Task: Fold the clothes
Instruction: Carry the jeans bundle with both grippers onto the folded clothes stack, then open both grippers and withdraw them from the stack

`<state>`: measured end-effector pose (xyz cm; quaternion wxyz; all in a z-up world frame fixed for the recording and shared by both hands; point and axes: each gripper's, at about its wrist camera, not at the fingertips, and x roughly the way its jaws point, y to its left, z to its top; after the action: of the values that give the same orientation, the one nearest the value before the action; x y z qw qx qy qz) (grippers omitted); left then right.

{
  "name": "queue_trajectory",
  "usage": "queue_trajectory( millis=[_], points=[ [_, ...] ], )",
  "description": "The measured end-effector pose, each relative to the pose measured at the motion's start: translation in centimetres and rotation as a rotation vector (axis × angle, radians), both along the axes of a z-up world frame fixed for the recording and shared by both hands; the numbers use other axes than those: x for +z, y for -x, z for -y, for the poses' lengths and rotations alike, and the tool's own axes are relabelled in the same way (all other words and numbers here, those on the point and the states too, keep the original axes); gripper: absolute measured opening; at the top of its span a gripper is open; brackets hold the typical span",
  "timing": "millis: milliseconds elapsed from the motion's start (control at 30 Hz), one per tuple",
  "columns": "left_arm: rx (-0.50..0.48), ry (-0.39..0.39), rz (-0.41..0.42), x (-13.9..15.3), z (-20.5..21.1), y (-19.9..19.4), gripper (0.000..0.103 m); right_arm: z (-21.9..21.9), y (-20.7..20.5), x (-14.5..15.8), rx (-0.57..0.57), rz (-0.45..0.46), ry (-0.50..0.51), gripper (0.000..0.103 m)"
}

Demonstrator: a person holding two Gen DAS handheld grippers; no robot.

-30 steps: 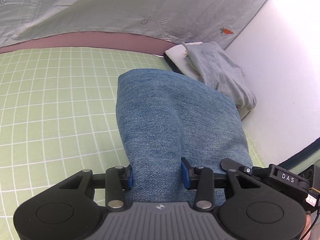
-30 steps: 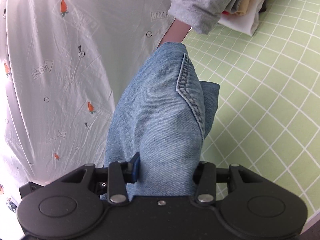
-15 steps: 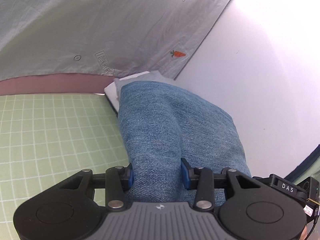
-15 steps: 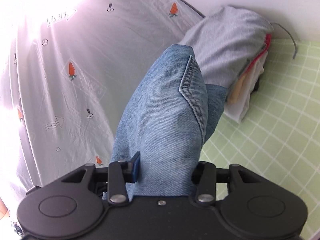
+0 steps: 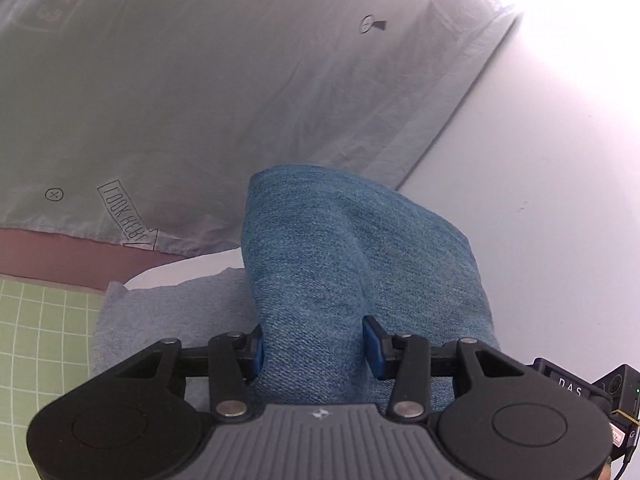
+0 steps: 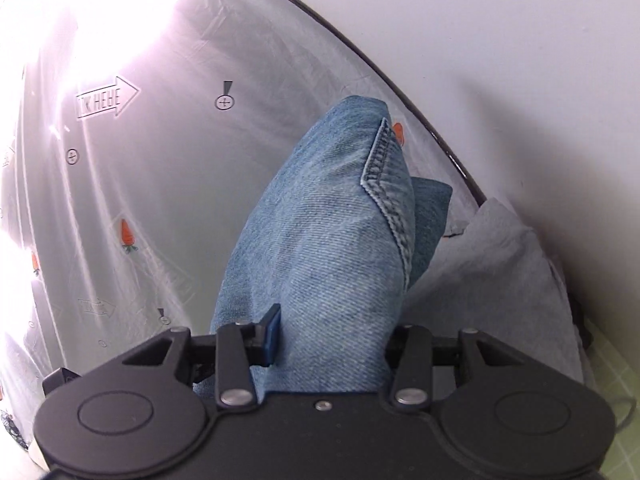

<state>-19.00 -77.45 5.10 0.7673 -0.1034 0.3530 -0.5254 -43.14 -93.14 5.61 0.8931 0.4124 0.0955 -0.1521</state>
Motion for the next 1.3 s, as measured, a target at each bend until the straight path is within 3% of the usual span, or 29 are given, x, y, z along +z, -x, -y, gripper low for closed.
queue_trajectory(
  millis=[100, 133, 200, 267, 433, 500, 533, 567, 600, 667, 800, 933, 1167, 1300],
  points=[
    [0.062, -0.143, -0.029, -4.1, 3.6, -3.4, 0.061, 4.6, -4.8, -4.4, -0.057, -0.156, 0.010, 0.048],
    [0.066, -0.141, -0.052, -5.2, 3.8, -4.2, 0.062, 5.5, -6.3, -6.4, -0.079, -0.216, 0.020, 0.050],
    [0.072, -0.136, -0.096, -7.3, 4.0, -5.6, 0.063, 6.1, -7.8, -9.6, -0.107, -0.222, 0.028, 0.056],
    [0.061, -0.125, -0.119, -7.6, 4.0, -6.2, 0.064, 6.3, -8.3, -11.0, -0.122, -0.191, 0.025, 0.057],
    [0.042, -0.104, -0.113, -7.8, 3.2, -6.0, 0.066, 6.1, -8.3, -10.7, -0.116, -0.207, 0.055, 0.058],
    [0.049, -0.139, -0.108, -6.7, 2.5, -5.5, 0.073, 5.9, -8.1, -10.2, -0.108, -0.224, 0.068, 0.062],
    [0.056, -0.171, -0.062, -5.8, 1.8, -4.9, 0.077, 5.6, -8.0, -9.5, -0.103, -0.254, 0.085, 0.066],
    [0.071, -0.202, 0.008, -5.1, 0.9, -4.2, 0.084, 5.2, -7.9, -8.8, -0.103, -0.300, 0.111, 0.086],
    [0.086, -0.216, 0.069, -4.3, -0.2, -3.3, 0.087, 4.3, -7.7, -8.2, -0.117, -0.383, 0.166, 0.100],
    [0.115, -0.243, 0.188, -2.9, -2.4, -1.5, 0.088, 2.7, -6.1, -7.4, -0.135, -0.443, 0.263, 0.099],
    [0.151, -0.246, 0.239, -1.9, -7.2, 1.9, 0.093, -1.5, -2.5, -6.8, -0.129, -0.470, 0.292, 0.099],
    [0.178, -0.218, 0.302, -1.7, -11.4, 6.7, 0.103, -6.5, -0.5, -6.3, -0.110, -0.571, 0.365, 0.099],
    [0.081, -0.216, 0.331, -1.9, -15.9, 13.8, 0.103, -13.8, 5.2, -4.6, -0.150, -0.553, 0.427, 0.103],
    [0.097, -0.237, 0.387, -2.2, -17.7, 17.3, 0.103, -16.6, 8.3, -3.9, -0.183, -0.530, 0.450, 0.103]
  ],
)
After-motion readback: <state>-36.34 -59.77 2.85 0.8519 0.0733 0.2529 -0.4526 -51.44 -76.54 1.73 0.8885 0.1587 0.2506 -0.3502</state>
